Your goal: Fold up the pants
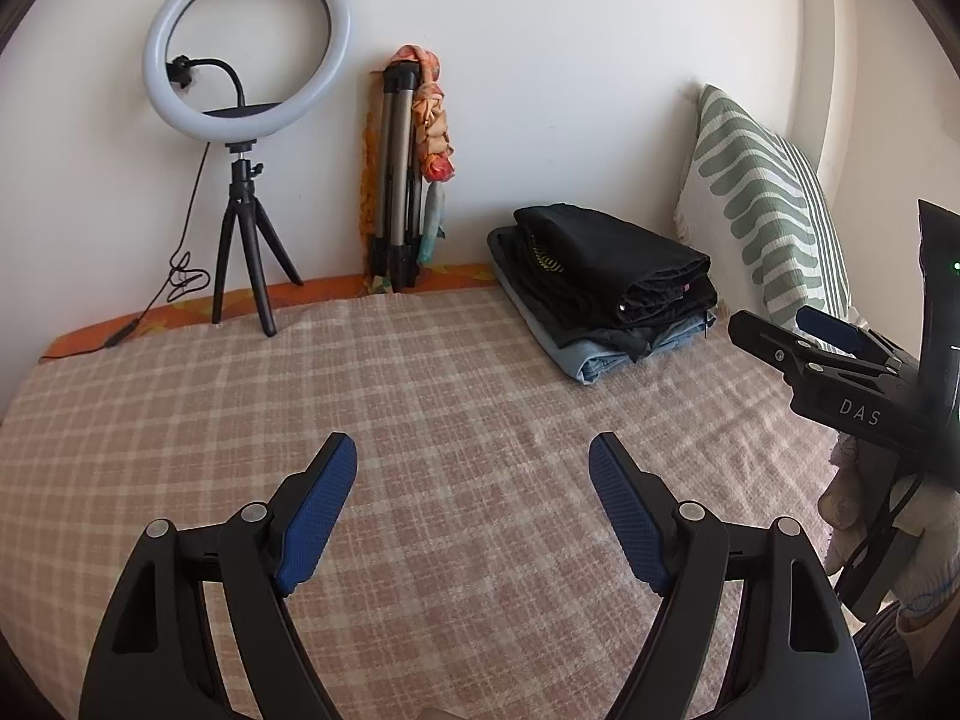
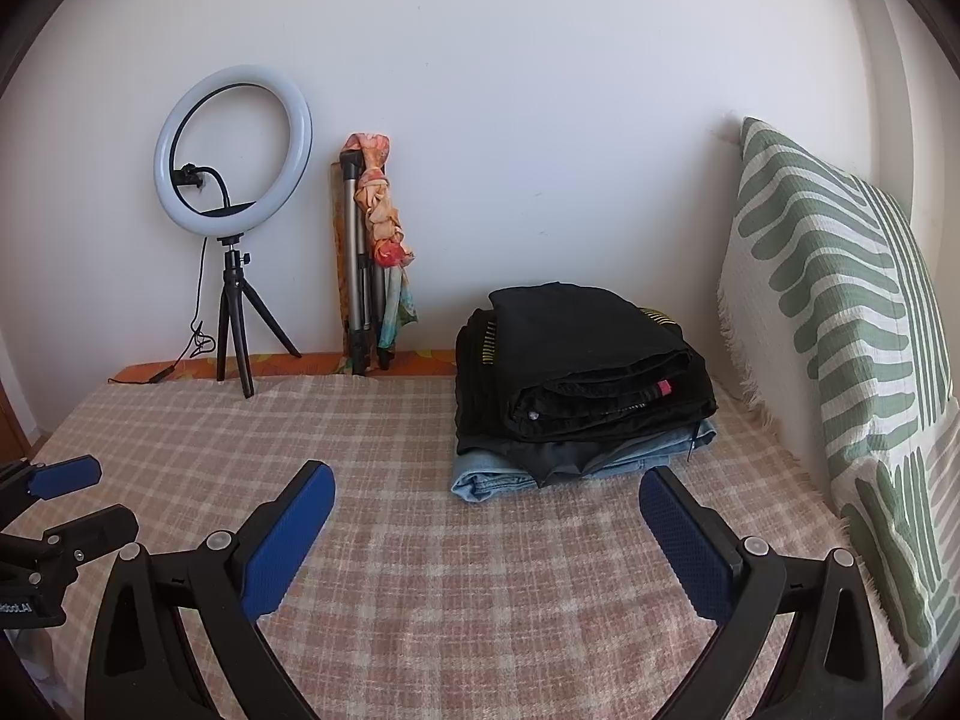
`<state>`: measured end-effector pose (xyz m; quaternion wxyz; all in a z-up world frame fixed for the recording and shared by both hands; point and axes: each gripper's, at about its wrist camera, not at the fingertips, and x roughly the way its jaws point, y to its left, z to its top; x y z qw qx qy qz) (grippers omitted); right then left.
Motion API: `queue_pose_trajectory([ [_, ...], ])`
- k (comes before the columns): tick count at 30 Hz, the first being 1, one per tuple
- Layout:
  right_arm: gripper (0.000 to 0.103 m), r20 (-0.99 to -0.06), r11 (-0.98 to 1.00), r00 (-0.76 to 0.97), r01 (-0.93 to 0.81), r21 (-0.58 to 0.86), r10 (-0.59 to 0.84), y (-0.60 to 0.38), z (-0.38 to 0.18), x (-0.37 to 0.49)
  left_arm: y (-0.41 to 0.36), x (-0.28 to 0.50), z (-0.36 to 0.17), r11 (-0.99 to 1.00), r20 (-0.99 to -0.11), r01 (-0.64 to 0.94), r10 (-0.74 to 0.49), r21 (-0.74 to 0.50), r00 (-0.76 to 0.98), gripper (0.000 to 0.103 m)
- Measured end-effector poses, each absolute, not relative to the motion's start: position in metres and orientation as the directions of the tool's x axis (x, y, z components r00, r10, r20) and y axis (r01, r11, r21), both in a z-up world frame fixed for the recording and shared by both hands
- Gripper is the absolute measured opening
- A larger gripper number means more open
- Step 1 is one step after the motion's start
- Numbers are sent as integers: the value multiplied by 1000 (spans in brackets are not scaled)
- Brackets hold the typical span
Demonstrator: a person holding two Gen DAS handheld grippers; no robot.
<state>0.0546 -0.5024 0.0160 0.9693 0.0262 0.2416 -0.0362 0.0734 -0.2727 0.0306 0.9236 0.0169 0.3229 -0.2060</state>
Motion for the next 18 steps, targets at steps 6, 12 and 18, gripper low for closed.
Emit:
queue_pose_trajectory([
  [6, 103, -469, 996, 881, 83, 37, -57, -503, 17, 53, -274, 73, 30, 915, -603, 391, -370, -103, 706, 80],
  [12, 103, -470, 996, 881, 81, 34, -55, -502, 18, 53, -275, 72, 32, 913, -599, 395, -373, -101, 708, 80],
  [18, 103, -471, 996, 880, 80, 35, -54, -502, 17, 54, -275, 72, 32, 911, -599, 399, -376, -102, 707, 80],
])
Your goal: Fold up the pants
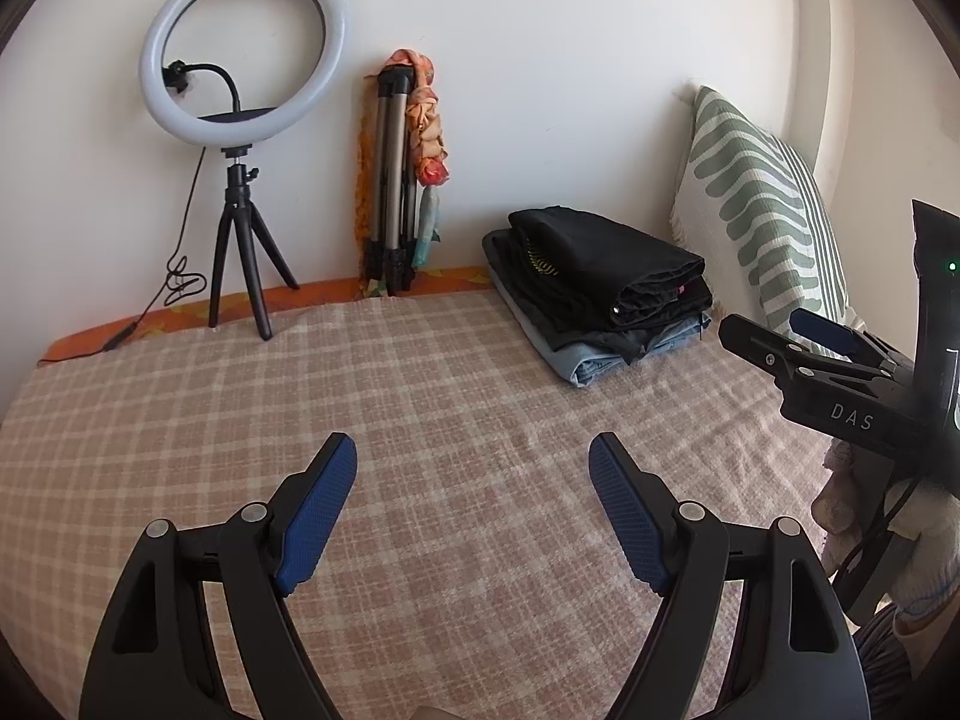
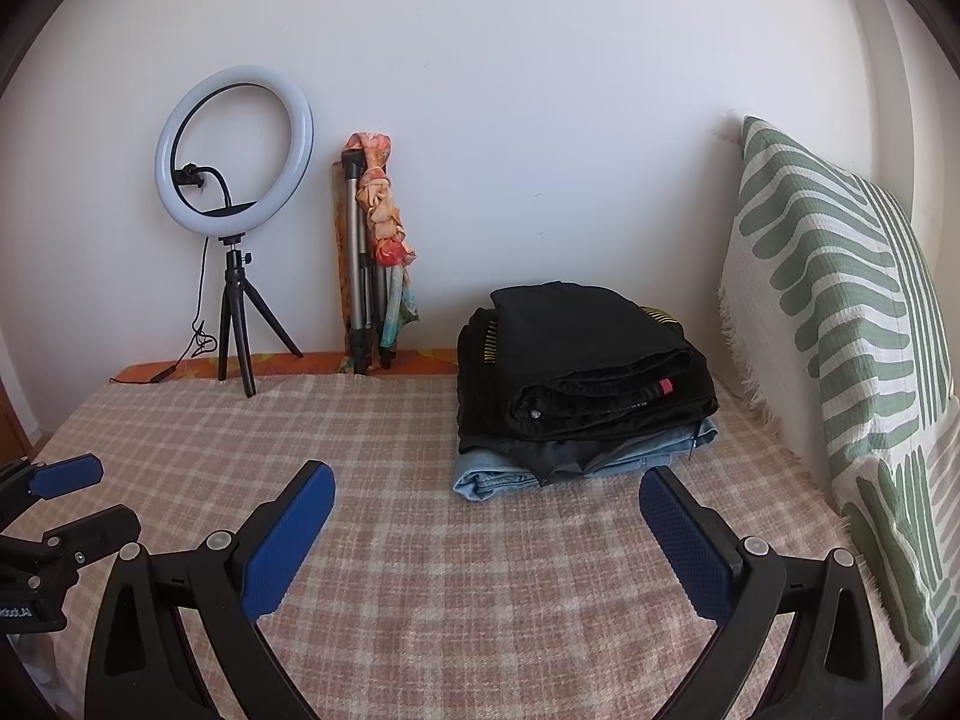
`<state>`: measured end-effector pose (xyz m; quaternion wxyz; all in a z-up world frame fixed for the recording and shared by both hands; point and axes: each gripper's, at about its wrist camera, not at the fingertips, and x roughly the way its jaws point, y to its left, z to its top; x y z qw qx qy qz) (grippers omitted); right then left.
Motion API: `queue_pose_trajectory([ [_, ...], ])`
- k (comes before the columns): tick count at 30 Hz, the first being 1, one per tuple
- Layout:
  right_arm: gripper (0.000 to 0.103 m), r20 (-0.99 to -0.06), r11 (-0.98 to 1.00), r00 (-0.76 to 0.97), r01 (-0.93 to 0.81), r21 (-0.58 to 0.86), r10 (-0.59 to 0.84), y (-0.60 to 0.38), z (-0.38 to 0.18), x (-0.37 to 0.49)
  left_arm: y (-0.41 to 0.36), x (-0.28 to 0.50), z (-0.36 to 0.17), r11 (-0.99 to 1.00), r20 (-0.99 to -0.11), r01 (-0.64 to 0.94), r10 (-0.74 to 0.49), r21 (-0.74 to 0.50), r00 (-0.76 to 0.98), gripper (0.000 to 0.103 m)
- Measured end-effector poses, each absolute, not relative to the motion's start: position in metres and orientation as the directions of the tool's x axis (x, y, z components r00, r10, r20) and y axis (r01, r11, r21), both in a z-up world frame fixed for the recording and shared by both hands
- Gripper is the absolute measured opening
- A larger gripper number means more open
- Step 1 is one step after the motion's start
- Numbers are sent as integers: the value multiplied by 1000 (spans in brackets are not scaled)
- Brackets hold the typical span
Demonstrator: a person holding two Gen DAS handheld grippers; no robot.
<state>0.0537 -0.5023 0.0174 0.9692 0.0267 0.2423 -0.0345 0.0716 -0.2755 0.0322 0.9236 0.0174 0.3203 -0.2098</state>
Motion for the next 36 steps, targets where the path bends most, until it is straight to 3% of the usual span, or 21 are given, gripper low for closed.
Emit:
queue_pose_trajectory([
  [36, 103, -472, 997, 880, 77, 24, -56, -501, 17, 53, -278, 70, 33, 914, -606, 398, -360, -77, 709, 80],
])
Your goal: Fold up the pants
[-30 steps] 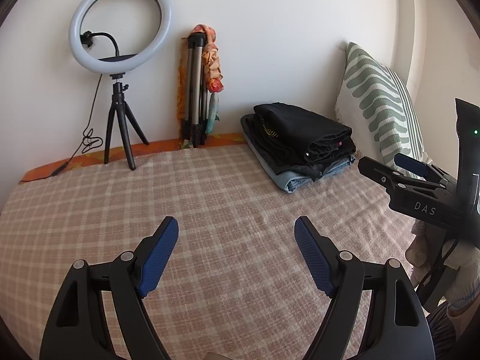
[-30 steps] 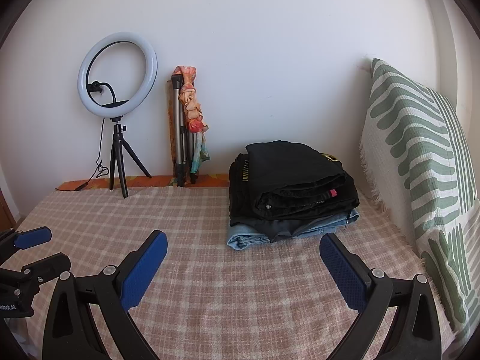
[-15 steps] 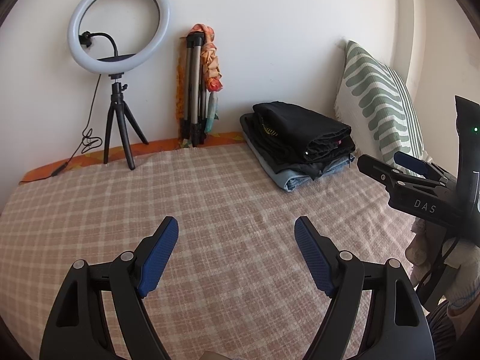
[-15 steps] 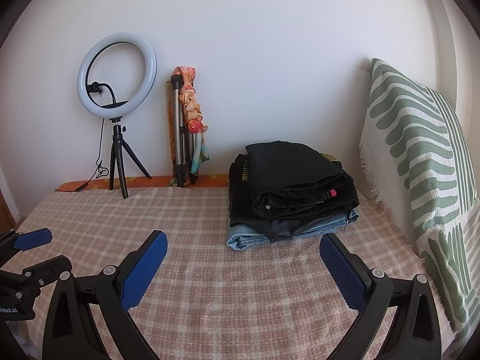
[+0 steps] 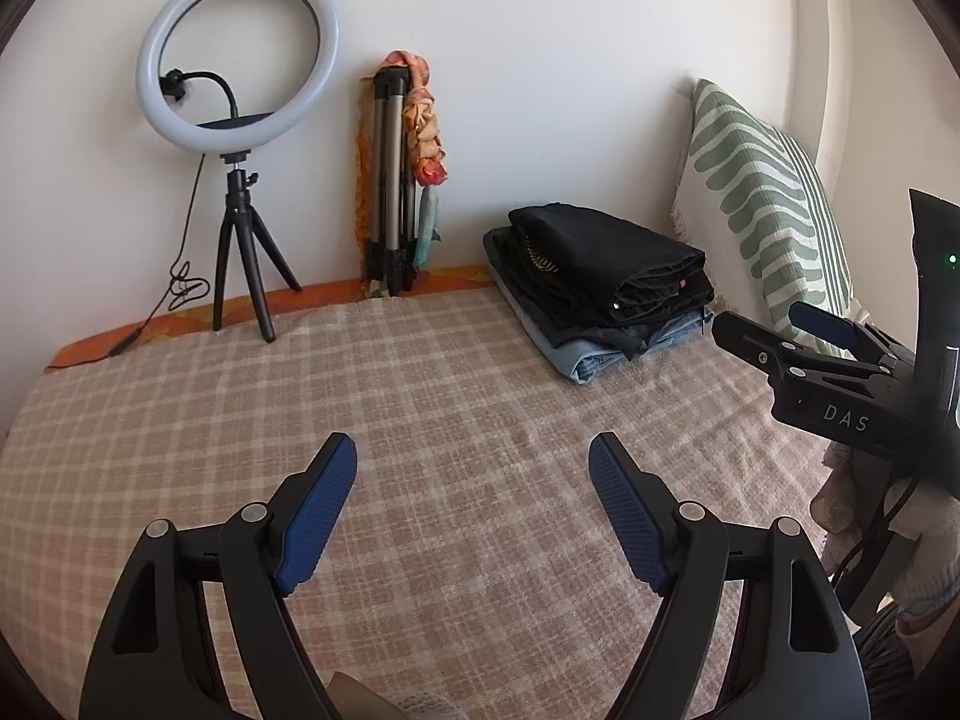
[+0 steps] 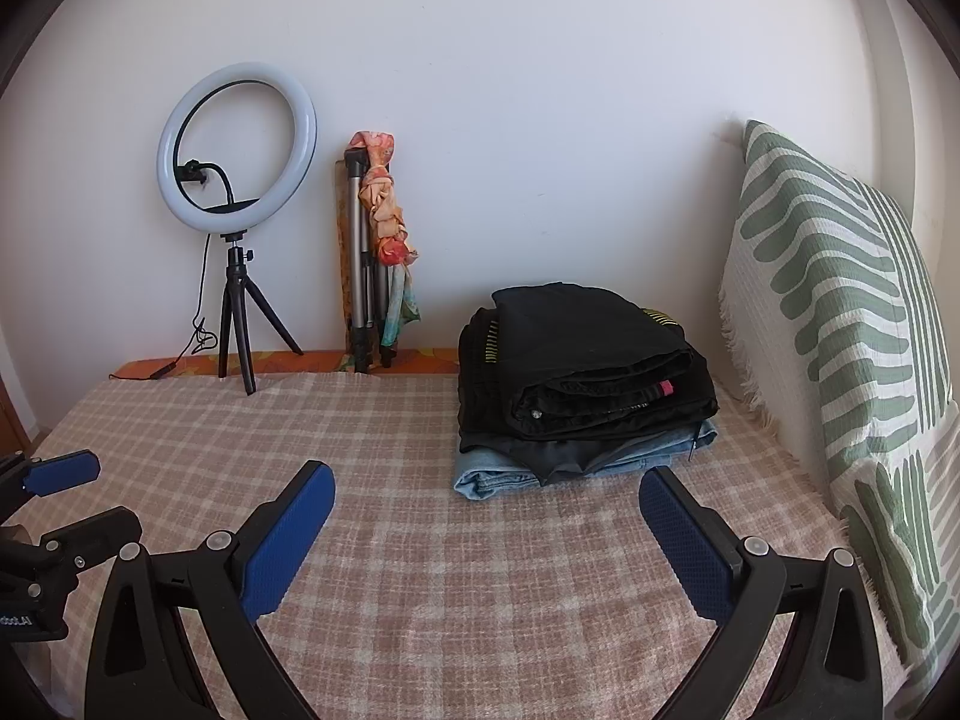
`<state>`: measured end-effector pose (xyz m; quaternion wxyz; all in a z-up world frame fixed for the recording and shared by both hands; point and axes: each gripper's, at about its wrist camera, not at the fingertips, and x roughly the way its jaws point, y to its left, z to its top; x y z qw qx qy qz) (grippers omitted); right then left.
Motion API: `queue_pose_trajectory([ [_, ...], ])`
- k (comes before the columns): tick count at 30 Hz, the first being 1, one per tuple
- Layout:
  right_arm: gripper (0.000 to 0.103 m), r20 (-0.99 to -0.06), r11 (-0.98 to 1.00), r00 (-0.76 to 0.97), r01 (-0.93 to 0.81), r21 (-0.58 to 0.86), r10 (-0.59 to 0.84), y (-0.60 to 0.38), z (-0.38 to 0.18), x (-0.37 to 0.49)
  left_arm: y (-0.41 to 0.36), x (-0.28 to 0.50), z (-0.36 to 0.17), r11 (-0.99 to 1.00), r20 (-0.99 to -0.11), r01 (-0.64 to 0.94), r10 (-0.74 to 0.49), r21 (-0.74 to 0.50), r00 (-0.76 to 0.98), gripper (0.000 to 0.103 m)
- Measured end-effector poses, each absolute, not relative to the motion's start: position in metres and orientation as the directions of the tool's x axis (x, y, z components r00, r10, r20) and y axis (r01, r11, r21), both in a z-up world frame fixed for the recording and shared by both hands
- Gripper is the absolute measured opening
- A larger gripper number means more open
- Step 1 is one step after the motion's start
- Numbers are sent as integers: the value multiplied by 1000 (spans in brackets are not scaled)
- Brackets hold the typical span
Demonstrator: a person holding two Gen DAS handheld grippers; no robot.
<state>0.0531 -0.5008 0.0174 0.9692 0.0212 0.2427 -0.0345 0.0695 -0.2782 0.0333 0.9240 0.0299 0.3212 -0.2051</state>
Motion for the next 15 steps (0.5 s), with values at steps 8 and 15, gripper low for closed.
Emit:
queue_pose_trajectory([
  [8, 103, -472, 997, 880, 75, 24, -54, -500, 18, 54, -276, 71, 32, 915, -614, 392, -362, -91, 701, 80],
  [15, 103, -475, 997, 879, 70, 30, -47, -499, 18, 56, -276, 68, 35, 914, -599, 399, -358, -69, 717, 80],
])
